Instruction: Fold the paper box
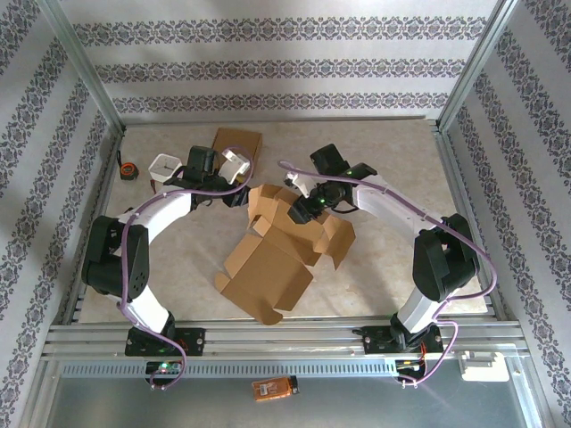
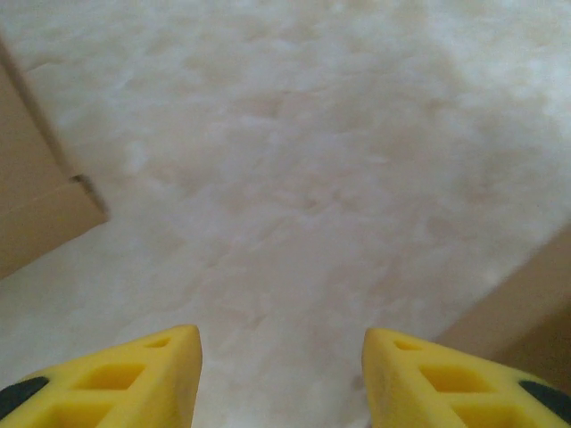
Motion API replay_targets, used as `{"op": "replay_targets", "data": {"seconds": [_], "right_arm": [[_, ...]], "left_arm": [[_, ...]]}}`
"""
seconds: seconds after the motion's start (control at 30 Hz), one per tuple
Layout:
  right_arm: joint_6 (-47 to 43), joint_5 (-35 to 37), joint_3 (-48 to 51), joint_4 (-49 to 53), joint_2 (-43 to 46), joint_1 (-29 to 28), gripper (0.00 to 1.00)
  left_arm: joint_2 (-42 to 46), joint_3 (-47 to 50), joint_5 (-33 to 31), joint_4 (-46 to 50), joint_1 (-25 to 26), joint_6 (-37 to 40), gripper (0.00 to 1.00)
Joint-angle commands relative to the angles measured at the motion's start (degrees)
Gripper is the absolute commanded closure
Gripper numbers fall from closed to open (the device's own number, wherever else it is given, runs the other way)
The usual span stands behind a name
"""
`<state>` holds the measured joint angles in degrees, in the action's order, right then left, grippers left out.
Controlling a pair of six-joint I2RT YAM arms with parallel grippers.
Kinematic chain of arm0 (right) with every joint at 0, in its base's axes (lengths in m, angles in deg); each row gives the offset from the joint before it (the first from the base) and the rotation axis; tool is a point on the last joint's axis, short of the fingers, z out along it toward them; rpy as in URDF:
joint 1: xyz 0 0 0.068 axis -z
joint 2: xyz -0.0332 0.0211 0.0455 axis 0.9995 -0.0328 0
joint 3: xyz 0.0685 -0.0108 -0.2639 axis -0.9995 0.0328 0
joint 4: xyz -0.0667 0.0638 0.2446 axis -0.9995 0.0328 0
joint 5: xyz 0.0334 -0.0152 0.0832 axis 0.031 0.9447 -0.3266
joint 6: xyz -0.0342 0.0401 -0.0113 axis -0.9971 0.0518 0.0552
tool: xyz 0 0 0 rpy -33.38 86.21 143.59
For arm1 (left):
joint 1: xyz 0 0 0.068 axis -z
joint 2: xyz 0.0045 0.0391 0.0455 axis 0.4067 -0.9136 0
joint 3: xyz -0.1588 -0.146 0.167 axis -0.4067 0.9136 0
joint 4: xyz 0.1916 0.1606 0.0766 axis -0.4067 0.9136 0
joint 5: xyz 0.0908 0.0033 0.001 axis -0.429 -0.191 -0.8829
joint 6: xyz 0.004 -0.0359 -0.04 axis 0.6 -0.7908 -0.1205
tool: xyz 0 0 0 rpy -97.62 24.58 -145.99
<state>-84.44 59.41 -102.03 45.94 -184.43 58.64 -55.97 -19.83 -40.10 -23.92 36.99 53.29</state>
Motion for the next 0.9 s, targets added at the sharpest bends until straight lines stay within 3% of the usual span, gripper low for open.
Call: {"op": "replay_targets", "data": {"seconds": [0.0, 0.2, 0.33, 0.87], "right_arm": [[-2.8, 4.7, -1.8, 0.2, 0.4, -0.4, 0.57], [-3.5, 7.9, -1.7, -1.0, 0.5, -0.5, 0.57], [-3.8, 8.8, -1.5, -1.8, 0.2, -0.6, 0.57], [-6.4, 5.7, -0.9, -2.0, -0.4, -2.2, 0.56]], "left_arm": [[0.5, 1.5, 12.3, -3.5, -0.4, 2.7, 0.50], [1.4, 2.5, 18.1, -0.3, -0.3, 3.8, 0.50], [1.8, 4.0, 19.5, -3.3, 0.2, 1.7, 0.53], [-4.2, 0.6, 17.7, -4.5, 6.6, 5.2, 0.62]]}}
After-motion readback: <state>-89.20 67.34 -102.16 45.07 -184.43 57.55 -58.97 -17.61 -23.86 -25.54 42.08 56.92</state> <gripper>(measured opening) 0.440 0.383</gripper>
